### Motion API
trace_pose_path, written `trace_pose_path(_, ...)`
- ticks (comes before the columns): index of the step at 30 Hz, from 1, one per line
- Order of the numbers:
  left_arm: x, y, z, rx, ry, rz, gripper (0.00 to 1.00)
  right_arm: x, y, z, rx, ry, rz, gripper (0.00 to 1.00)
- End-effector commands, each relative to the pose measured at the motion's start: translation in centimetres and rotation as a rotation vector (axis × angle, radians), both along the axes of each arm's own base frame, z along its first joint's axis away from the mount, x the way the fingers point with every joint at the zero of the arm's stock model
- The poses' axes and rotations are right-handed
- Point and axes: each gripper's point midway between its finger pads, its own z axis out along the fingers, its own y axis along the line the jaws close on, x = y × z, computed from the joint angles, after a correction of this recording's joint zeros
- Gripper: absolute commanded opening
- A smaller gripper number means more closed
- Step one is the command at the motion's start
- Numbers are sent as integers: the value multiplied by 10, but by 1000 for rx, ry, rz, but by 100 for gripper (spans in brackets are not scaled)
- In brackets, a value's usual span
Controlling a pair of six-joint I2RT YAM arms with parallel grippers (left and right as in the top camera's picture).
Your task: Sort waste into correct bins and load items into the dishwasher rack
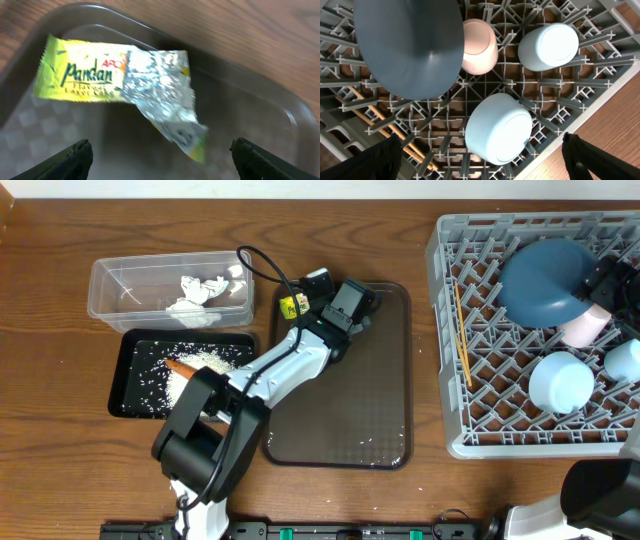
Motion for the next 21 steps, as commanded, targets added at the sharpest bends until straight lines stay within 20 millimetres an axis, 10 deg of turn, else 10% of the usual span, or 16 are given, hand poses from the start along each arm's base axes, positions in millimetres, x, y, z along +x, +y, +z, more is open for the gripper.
trace_pose_path(1,9,17,-13,113,-14,-18,90,-1,-3,-4,5,11,-11,99)
trace_pose_path(21,14,1,-17,88,-15,-119,89,-1,-3,-4,5,11,-11,99)
